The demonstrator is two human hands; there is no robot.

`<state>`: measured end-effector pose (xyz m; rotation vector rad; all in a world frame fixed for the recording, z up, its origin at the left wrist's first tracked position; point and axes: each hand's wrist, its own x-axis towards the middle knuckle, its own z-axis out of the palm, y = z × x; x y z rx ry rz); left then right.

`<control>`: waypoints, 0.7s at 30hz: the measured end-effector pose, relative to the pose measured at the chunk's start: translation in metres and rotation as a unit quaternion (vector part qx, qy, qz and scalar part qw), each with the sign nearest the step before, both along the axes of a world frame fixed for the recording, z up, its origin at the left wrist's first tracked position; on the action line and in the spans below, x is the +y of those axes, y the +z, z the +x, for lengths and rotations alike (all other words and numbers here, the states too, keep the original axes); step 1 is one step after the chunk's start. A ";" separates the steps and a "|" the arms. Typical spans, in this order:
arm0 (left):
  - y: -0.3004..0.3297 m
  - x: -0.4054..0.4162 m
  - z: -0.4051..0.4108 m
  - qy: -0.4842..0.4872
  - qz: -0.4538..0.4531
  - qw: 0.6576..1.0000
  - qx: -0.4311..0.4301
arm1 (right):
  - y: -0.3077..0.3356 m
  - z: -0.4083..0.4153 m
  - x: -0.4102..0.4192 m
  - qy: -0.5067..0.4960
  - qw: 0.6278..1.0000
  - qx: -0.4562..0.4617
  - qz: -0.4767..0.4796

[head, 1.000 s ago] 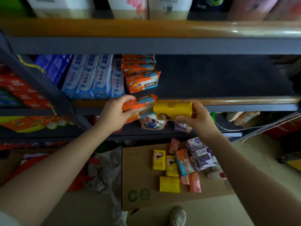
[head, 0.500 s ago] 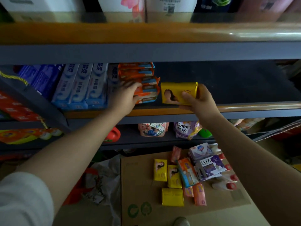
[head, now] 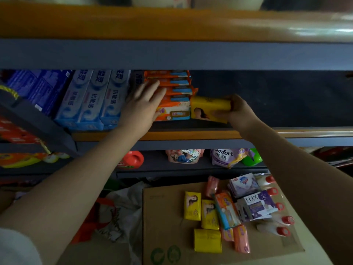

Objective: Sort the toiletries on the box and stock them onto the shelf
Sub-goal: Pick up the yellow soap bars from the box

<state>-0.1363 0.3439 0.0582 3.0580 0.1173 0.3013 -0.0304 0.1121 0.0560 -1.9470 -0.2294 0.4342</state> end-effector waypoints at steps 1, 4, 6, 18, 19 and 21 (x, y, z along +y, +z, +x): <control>0.000 0.001 0.004 -0.022 0.014 1.000 0.005 | -0.002 0.003 0.001 0.005 1.000 -0.017 -0.025; 0.000 -0.003 0.016 -0.057 0.038 0.996 0.054 | -0.007 0.010 0.003 0.034 0.993 -0.056 -0.099; 0.002 -0.009 0.025 -0.069 0.047 0.992 0.093 | -0.009 0.017 -0.002 0.043 0.986 -0.082 -0.140; -0.016 -0.037 0.058 -0.125 0.116 0.984 -0.046 | -0.018 0.084 0.013 -0.027 0.934 -0.257 -0.246; -0.018 -0.036 0.059 -0.131 0.127 0.981 -0.066 | -0.018 0.090 0.019 -0.025 0.931 -0.264 -0.249; -0.025 -0.032 0.061 -0.143 0.157 0.969 -0.127 | -0.019 0.105 0.033 -0.014 0.923 -0.287 -0.257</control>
